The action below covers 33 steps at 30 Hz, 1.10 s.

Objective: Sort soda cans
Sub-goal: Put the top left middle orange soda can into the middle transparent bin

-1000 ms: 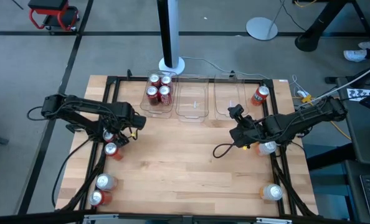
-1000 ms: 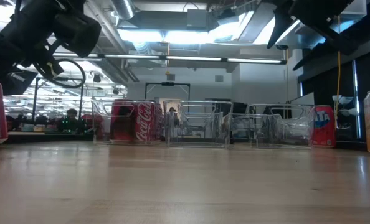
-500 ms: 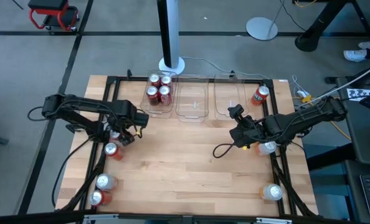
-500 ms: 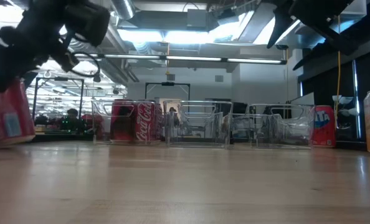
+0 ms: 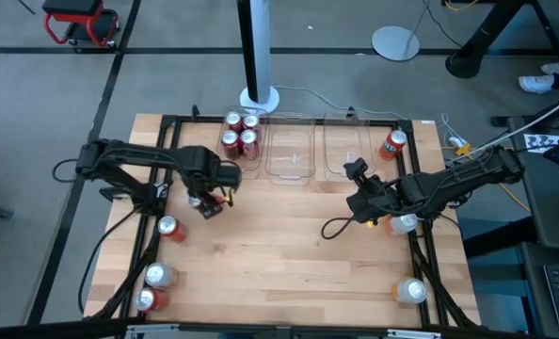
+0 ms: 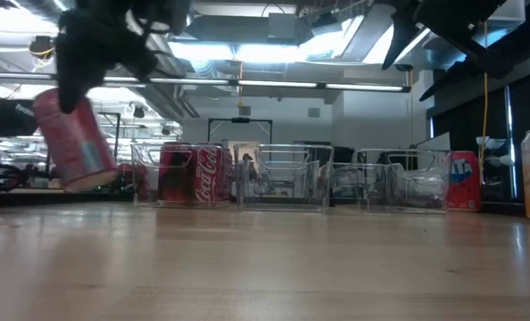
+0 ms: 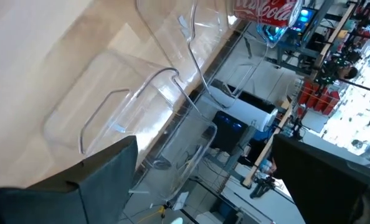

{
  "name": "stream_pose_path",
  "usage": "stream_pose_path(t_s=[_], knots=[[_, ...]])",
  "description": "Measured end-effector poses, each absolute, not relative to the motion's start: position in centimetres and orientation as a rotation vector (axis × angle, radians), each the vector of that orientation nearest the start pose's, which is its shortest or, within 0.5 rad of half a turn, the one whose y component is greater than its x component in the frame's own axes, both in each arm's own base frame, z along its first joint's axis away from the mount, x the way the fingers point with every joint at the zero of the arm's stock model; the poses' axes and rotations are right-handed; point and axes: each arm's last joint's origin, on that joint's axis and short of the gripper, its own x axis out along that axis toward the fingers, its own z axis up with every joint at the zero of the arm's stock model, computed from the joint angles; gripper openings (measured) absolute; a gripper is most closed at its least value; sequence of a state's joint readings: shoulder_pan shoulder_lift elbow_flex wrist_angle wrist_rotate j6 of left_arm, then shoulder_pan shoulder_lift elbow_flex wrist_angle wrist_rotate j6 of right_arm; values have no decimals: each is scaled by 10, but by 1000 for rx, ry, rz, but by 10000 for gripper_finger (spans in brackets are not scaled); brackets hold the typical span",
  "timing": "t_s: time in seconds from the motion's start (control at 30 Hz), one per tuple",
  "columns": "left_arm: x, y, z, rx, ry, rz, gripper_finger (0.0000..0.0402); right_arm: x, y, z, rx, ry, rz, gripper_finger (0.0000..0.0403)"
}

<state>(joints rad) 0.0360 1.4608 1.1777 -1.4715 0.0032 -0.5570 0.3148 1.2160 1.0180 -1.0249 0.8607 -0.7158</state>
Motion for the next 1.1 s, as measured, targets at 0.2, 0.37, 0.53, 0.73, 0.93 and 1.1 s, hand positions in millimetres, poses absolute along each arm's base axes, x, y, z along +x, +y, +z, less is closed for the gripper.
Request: stream_pose_path(t_s=[0.2,0.37,0.53,0.73,0.93,1.1], knots=[[263,-4,251,-343,1691,401,280,213,48,273,-1275,1134,-30,369],[287,-15,248,-250,1682,344,280,222,54,253,-1234,1004,70,369],[305,-23,254,-198,1616,298,280,233,62,235,-1188,781,202,369],[317,-26,261,-195,1516,269,280,237,67,217,-1143,547,255,369],[325,-27,262,-191,1436,237,282,241,67,207,-1137,510,212,369],[335,-27,264,-171,1327,207,280,258,74,195,-1152,431,251,323]])
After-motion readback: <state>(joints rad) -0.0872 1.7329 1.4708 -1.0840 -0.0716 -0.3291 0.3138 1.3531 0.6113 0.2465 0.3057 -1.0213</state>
